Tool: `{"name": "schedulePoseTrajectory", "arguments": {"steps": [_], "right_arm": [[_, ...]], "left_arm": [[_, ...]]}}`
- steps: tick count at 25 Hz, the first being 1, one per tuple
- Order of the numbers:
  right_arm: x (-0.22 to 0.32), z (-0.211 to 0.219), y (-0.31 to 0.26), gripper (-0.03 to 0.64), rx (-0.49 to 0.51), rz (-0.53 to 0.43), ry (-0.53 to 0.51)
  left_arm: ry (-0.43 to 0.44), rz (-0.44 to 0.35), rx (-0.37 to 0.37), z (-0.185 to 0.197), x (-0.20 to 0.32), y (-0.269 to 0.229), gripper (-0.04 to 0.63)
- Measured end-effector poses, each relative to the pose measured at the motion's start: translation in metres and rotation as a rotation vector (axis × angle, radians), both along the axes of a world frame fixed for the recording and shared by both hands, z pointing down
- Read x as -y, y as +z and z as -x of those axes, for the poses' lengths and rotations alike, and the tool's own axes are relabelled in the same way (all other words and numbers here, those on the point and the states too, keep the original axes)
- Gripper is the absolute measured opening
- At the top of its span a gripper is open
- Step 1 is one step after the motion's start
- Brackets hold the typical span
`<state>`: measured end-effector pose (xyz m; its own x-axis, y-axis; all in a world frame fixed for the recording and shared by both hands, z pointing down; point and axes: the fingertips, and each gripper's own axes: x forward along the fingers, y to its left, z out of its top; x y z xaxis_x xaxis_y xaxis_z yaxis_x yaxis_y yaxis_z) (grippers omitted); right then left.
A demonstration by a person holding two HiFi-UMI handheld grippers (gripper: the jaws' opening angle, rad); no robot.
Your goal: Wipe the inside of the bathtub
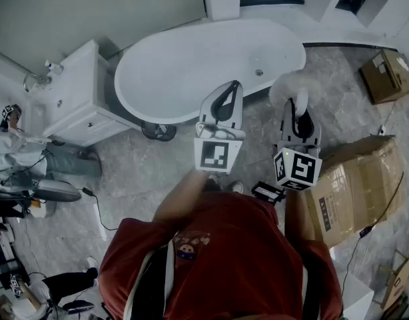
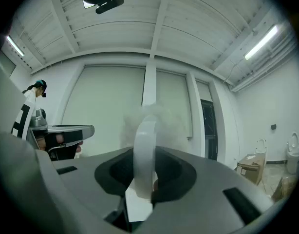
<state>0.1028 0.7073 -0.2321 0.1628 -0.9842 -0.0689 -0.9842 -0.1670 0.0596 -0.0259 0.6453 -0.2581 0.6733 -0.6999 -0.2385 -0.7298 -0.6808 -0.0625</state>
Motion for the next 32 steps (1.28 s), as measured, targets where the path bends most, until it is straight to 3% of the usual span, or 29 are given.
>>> {"name": "schedulePoseTrajectory", "arguments": {"steps": [15,32], "right_arm": [[-0.036,-0.045,0.009,0.094,0.039,-0.017,0.024],[-0.041,-0.059,0.019,0.094,0.056,-0.031,0.027]], "left_arm": [[0.011,-0.005,0.030,-0.046,-0.039,0.009,0.015],[-0.004,0.008,0.018,-0.050,-0.040,0.021,0.015]]}}
